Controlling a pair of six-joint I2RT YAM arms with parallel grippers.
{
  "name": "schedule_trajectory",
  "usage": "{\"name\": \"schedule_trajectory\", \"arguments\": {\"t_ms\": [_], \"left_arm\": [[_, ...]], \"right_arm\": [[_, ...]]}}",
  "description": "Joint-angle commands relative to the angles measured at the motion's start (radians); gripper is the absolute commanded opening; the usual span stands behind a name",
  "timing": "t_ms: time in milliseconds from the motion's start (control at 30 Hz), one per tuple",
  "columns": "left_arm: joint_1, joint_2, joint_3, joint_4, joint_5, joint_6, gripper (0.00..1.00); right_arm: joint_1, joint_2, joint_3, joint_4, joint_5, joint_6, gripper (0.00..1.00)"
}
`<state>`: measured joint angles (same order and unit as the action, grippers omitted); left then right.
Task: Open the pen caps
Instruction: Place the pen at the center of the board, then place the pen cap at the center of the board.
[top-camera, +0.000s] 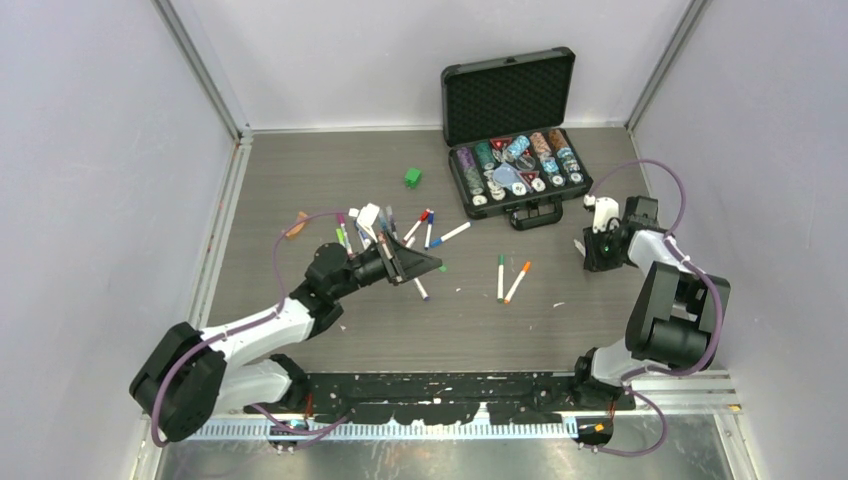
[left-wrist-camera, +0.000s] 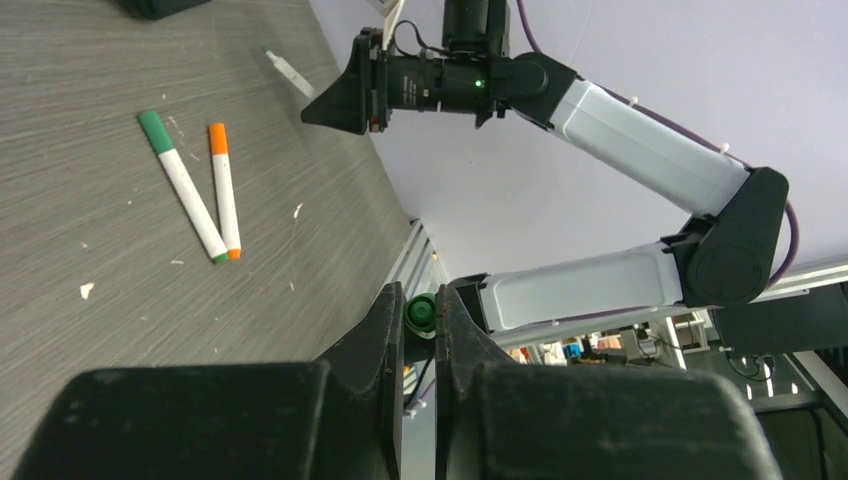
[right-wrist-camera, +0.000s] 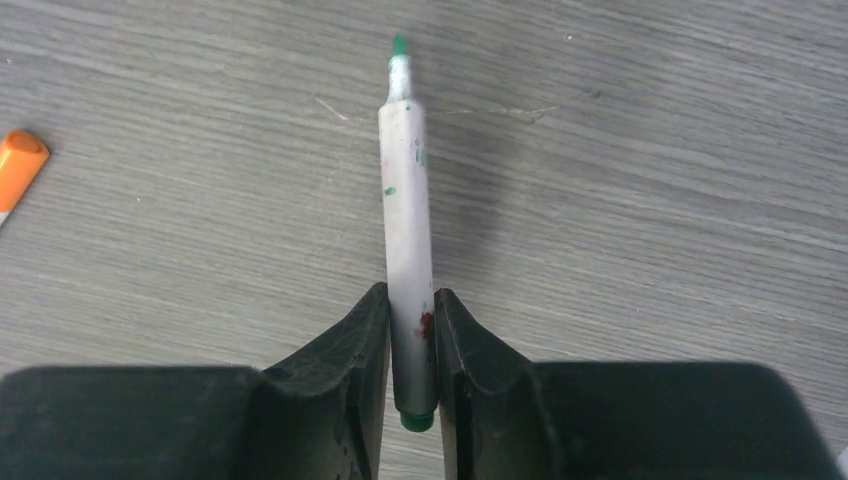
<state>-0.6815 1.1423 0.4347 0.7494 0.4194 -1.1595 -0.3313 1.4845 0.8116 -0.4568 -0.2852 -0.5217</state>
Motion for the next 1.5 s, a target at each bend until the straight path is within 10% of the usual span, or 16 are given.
{"name": "schedule_trajectory", "arguments": {"t_ms": [0, 800, 1167, 1467], "left_arm": [[-0.004, -0.035, -0.019, 0.015, -0.003, 0.019, 0.00], [-0.013, 0.095, 0.112, -0.191, 0.026, 0.040, 0.00], [-0.057, 0.433, 0.620, -0.866, -0.111, 0.415, 0.00], [-0.104, 0.777, 0.989, -1.042, -0.220, 0.562, 0.00]], "right_arm": [[-0.002, 0.007, 0.014, 0.083, 0.001, 0.001, 0.31], [-0.029, -0.122, 0.198, -0.228, -0.133, -0.022, 0.52], [-0.029, -0.447, 0.261, -0.484, -0.386, 0.109, 0.59], [-0.030, -0.515, 0.132, -0.376, -0.406, 0.208, 0.64]]}}
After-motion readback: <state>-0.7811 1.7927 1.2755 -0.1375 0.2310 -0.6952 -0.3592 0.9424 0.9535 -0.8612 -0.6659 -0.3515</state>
